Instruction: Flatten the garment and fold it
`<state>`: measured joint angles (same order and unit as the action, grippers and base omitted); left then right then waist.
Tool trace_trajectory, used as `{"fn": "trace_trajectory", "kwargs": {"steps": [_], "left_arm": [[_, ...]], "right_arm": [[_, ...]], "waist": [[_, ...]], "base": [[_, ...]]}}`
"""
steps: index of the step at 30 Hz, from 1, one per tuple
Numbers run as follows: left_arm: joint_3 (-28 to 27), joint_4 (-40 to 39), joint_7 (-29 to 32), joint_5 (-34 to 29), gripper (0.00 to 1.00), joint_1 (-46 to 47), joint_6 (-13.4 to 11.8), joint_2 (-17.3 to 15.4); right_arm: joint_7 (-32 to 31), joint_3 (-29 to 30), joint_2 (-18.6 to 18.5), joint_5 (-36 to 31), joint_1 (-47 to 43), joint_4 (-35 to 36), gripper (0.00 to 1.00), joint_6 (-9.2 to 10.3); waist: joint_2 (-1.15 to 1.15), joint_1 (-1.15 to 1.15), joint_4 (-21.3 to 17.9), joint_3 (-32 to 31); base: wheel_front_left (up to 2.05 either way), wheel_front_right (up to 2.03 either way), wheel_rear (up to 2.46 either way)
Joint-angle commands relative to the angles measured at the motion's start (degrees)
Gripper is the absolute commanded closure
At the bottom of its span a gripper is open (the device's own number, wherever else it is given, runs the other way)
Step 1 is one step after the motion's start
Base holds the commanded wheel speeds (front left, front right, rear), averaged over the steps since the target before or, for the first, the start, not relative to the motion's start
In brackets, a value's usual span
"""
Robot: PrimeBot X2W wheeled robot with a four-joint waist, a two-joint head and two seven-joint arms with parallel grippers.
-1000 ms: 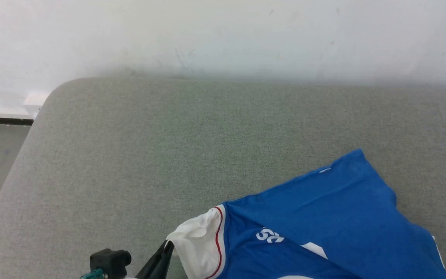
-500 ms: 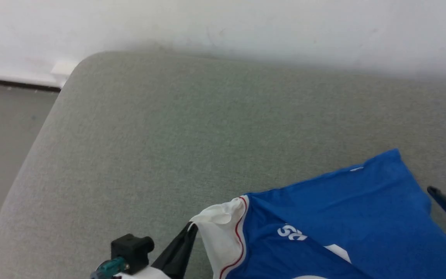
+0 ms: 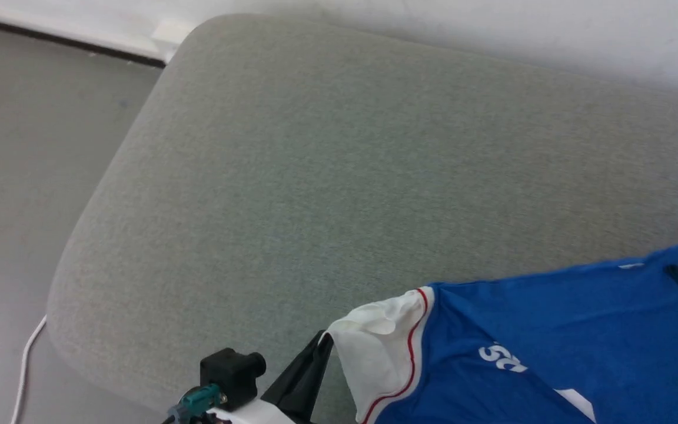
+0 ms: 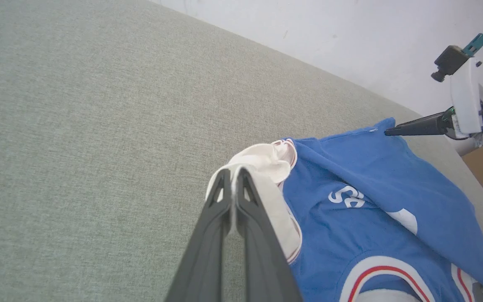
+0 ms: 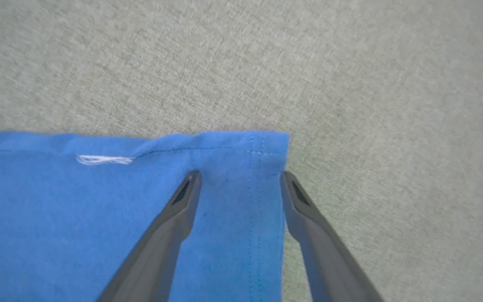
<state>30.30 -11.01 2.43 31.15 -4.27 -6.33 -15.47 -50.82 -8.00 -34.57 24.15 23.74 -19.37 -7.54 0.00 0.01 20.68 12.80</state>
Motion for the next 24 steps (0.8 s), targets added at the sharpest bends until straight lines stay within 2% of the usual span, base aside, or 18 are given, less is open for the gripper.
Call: {"fn": "trace_trajectory", "kwargs": {"steps": [1, 6, 7, 8, 9, 16, 24], "left_arm": [[0.21, 0.31, -0.35, -0.37, 1.00, 1.06, 0.27, 0.32], [0.52, 0.95, -0.58, -0.05, 1.00, 1.08, 0.33, 0.68], [0.57, 1.06, -0.59, 0.00, 1.00, 1.08, 0.34, 0.70], [0.59, 1.17, -0.60, 0.04, 1.00, 1.08, 0.34, 0.68], [0.64, 1.26, -0.59, 0.11, 1.00, 1.09, 0.37, 0.68], [-0.12, 1.35, -0.79, 0.16, 1.00, 1.67, 0.29, -0.15], [-3.60, -1.51, -0.28, -0.31, 1.00, 3.93, -0.25, -3.71]], "right_arm": [[0.47, -0.65, -0.26, -0.18, 0.63, -1.11, 0.00, 0.05], [0.53, -3.98, -0.90, 1.18, -0.46, -5.28, 0.00, 0.05], [0.63, -4.63, -1.02, 1.43, -0.72, -5.87, 0.22, 0.05], [0.80, -5.24, -1.08, 1.76, -0.87, -6.34, 0.77, 0.05], [1.06, -5.82, -1.07, 2.15, -0.96, -6.68, 1.00, 0.05], [8.96, -7.92, -1.61, 3.95, 1.02, -7.13, 1.00, 0.05], [19.37, -7.20, -4.32, 5.60, 5.39, -2.66, 1.00, 0.05]], "waist": [[0.00, -0.01, 2.82, 2.21], [0.00, -0.01, 3.67, 2.53], [0.00, -0.01, 3.69, 2.52], [0.00, -0.01, 3.62, 2.49], [0.00, -0.01, 3.49, 2.42], [0.00, -0.01, 0.82, -0.16], [0.00, -0.01, -5.03, -6.31]], "base": [[0.00, 0.00, 0.00], [0.00, 0.00, 0.00], [0.00, 0.00, 0.00], [0.00, 0.00, 0.00], [0.00, 0.00, 0.00], [0.00, 0.00, 0.00], [0.00, 0.00, 0.00]]}}
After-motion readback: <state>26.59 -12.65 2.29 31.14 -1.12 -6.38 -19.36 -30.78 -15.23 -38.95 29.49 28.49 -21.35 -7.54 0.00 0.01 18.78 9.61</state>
